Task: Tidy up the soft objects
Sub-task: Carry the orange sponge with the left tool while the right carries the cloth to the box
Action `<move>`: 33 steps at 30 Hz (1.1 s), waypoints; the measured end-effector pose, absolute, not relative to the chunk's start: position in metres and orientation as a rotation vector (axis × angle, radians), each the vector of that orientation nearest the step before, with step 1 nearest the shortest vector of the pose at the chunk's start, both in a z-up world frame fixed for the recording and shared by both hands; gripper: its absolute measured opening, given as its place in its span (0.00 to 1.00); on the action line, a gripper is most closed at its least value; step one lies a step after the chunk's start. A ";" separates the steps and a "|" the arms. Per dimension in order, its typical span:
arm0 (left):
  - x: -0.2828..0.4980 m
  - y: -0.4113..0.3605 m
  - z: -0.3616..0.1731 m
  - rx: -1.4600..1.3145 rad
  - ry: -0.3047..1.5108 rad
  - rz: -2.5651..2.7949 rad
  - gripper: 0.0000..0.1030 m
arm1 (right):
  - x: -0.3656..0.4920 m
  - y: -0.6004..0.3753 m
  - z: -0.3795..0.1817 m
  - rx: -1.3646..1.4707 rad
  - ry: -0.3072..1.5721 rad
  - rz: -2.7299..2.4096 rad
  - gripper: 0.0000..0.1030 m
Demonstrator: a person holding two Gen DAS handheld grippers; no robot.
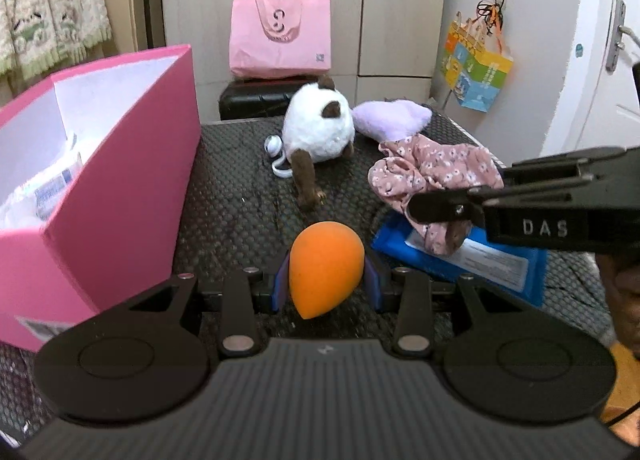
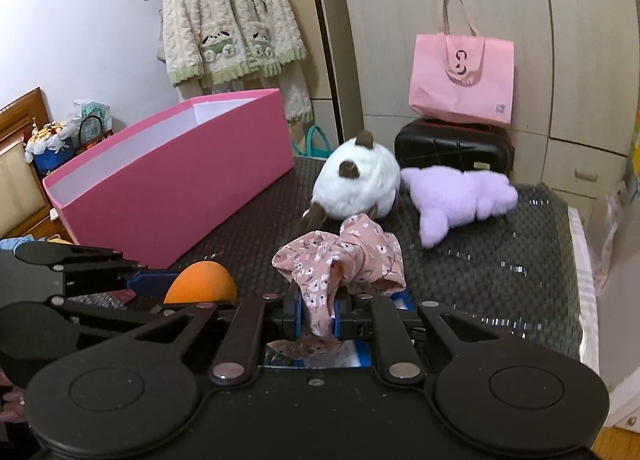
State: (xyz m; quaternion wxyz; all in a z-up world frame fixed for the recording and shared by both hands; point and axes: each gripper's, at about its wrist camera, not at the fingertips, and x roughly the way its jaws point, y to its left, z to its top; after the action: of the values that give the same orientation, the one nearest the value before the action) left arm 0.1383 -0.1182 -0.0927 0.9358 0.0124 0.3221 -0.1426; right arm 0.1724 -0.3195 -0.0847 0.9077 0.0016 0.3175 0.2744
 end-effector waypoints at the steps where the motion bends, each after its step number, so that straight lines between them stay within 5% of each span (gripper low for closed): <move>1: 0.136 -0.117 -0.092 0.020 0.664 -0.298 0.36 | 0.168 -0.319 -0.085 0.006 0.656 0.565 0.16; 33: 0.047 -0.011 -0.053 0.039 0.699 -0.328 0.36 | 0.039 -0.268 -0.054 0.087 0.718 0.733 0.22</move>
State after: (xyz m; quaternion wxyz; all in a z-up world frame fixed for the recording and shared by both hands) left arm 0.0469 -0.0106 -0.0529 0.9262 0.0191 0.3409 -0.1599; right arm 0.0391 -0.2682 -0.0538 0.8705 0.0414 0.3432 0.3503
